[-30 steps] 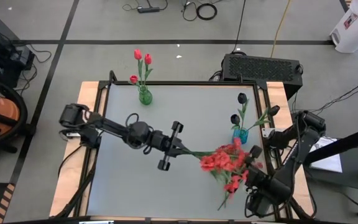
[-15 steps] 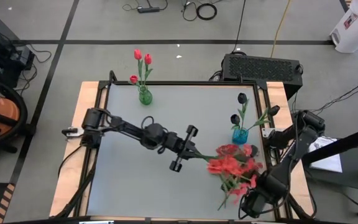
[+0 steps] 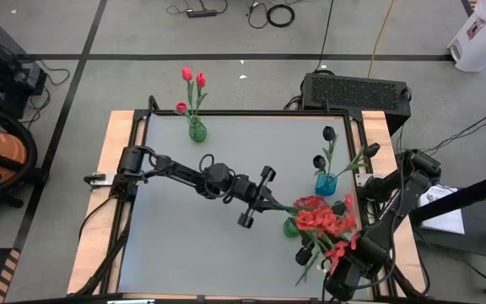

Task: Sort flowers into vase by color
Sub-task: Put the right red flowers into the bottom green vase

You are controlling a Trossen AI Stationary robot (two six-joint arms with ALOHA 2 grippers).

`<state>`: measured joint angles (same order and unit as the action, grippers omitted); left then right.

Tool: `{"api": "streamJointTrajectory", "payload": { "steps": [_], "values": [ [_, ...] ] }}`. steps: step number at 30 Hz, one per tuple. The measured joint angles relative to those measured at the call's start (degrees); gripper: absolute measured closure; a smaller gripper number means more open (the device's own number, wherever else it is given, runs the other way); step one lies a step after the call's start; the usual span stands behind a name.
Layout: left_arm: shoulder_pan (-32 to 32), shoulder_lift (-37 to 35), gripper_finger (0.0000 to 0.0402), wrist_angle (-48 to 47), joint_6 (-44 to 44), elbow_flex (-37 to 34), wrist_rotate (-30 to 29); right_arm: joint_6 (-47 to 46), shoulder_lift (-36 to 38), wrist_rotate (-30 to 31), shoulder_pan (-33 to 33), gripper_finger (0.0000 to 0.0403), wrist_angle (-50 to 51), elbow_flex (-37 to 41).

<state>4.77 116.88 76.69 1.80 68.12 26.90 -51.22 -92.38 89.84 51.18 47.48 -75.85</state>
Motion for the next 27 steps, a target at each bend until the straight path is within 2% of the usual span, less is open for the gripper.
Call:
{"api": "streamJointTrajectory", "payload": {
  "steps": [7, 16, 27],
  "values": [
    [0.11, 0.00, 0.0401, 0.00, 0.02, 0.00, 0.17, 7.97, 0.00, 0.11, -0.90, 0.0203, -8.28, 0.00],
    [0.60, 0.00, 0.0401, -0.04, 0.22, 0.00, 0.14, 28.55, 0.00, 0.05, -2.12, 0.0202, -26.94, -0.02],
    [0.99, 0.00, 0.0401, -0.79, 0.42, 0.00, 0.14, 45.36, 0.00, -0.22, -4.51, 0.0204, -41.47, -0.02]
  ]
}}
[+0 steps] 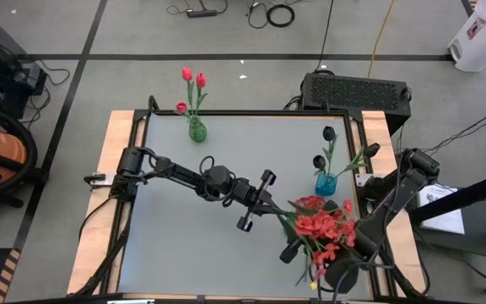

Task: Sort flowers into vase by color
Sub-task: Put the right red flowers into the bottom green vase

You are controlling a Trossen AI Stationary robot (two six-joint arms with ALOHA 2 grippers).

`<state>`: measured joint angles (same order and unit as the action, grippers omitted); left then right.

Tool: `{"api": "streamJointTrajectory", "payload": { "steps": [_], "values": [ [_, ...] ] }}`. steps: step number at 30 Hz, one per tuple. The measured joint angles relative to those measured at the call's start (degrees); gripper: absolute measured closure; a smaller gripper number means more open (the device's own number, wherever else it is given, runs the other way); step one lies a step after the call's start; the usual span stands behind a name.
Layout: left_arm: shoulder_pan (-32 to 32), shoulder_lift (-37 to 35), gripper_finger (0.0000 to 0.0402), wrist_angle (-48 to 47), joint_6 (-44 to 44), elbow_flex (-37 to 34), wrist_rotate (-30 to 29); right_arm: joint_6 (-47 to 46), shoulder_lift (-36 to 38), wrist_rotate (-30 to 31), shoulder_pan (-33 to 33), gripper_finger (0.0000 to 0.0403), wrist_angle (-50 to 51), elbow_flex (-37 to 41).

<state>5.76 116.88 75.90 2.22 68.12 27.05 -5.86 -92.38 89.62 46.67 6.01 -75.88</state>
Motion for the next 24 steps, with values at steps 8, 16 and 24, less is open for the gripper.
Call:
{"api": "streamJointTrajectory", "payload": {
  "steps": [8, 16, 24],
  "values": [
    [0.00, 0.00, 0.0396, -0.29, -0.28, 0.00, 0.00, 6.41, 0.02, -0.11, -0.06, 0.0242, -4.69, 0.00],
    [0.00, 0.02, 0.0384, -0.42, -0.43, 0.00, -0.01, 6.56, 0.02, -0.14, -0.06, 0.0334, -4.60, 0.00],
    [0.00, 0.01, 0.0382, -3.01, -0.35, 0.04, -0.02, 8.21, 0.00, -0.63, 0.39, 0.0392, -4.53, 0.00]
  ]
}}
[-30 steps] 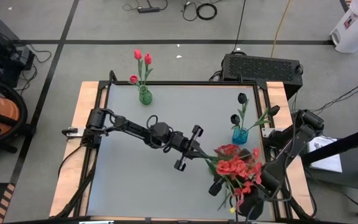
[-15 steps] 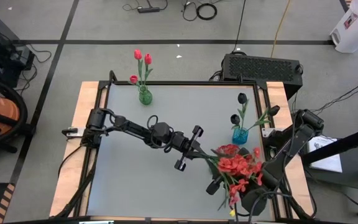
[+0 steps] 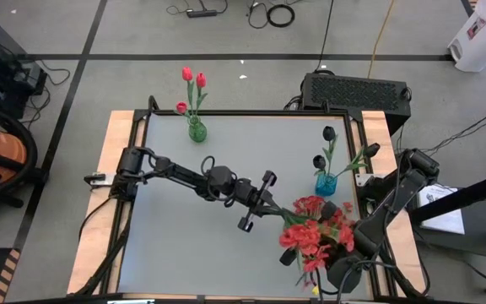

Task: Sort flowers into vase by color
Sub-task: Put the right red flowers into the bottom green vase

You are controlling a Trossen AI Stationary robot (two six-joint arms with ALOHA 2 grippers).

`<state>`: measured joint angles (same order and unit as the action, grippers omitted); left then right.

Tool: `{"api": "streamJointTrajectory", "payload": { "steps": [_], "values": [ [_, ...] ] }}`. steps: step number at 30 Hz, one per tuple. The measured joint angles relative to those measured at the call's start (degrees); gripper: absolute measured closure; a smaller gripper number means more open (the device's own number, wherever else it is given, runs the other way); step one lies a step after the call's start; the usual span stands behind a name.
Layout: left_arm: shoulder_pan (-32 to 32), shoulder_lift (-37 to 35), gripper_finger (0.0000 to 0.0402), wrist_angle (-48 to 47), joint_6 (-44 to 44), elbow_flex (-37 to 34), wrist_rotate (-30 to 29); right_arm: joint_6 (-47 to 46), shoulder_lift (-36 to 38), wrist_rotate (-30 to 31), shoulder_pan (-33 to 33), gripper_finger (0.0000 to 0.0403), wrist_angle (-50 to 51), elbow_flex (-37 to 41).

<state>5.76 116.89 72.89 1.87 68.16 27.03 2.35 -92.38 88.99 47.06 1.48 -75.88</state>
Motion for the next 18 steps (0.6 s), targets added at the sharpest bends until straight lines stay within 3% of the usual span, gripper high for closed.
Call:
{"api": "streamJointTrajectory", "payload": {
  "steps": [9, 18],
  "values": [
    [-0.10, -0.02, 0.0373, -6.72, -0.09, -0.07, 0.07, 1.92, 0.44, 1.39, 2.25, 0.0399, 0.13, 0.00],
    [1.07, -2.27, 0.0289, -19.27, -0.05, -0.09, -0.02, 4.68, 1.46, 1.51, 5.10, 0.0402, 0.53, -0.04]
  ]
}}
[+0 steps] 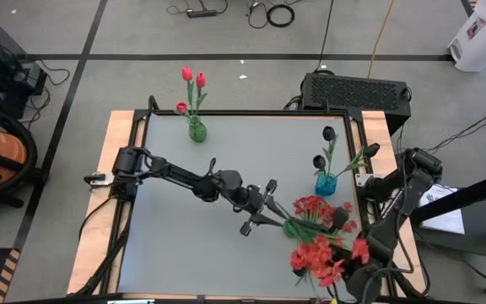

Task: Sort flowers into vase by color
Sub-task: Put the right red flowers into the bottom green vase

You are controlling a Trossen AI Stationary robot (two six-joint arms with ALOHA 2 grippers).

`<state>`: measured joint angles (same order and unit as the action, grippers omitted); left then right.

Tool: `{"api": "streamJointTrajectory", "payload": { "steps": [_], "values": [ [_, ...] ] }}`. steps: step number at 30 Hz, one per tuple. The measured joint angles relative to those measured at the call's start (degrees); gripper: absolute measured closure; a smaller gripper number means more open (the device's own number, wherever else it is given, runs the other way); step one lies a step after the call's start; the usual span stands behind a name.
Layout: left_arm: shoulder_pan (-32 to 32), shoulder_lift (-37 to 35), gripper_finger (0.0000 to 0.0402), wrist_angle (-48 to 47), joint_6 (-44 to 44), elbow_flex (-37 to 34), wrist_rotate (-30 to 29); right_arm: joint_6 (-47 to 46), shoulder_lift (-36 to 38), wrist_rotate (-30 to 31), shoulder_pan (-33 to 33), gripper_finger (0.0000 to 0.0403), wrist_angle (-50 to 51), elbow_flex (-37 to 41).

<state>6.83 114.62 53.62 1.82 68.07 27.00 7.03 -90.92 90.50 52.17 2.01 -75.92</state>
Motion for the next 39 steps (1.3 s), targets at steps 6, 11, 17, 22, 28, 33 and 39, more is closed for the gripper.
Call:
{"api": "streamJointTrajectory", "payload": {
  "steps": [6, 11, 17, 22, 28, 33, 39],
  "values": [
    [0.00, -3.48, 0.0274, -17.74, 0.44, 0.00, -0.99, 1.66, 1.15, -0.19, 2.12, 0.0402, 0.16, 0.00],
    [0.01, -6.99, 0.0274, -27.80, 3.00, -0.02, -6.10, -0.57, 1.29, -0.42, 3.49, 0.0402, 4.06, 0.00],
    [0.07, -12.35, 0.0274, -36.19, 5.19, -0.02, -11.46, -14.77, 1.29, -1.89, 4.68, 0.0403, 16.24, 0.00],
    [0.52, -16.62, 0.0274, -39.41, 6.52, 0.02, -12.88, -36.80, 1.64, -14.19, 3.90, 0.0403, 35.76, 0.00],
    [1.88, -19.85, 0.0274, -41.93, 7.74, 0.02, -13.74, -69.47, 1.64, -17.45, 2.20, 0.0402, 65.75, 0.00],
    [2.73, -20.09, 0.0274, -42.87, 8.11, 0.02, -16.06, -90.48, 1.64, -19.49, 3.52, 0.0402, 86.14, 0.02],
    [3.00, -20.18, 0.0274, -46.27, 8.09, 0.02, -20.04, -91.55, 2.08, -20.39, 8.60, 0.0402, 86.94, 1.49]
  ]
}}
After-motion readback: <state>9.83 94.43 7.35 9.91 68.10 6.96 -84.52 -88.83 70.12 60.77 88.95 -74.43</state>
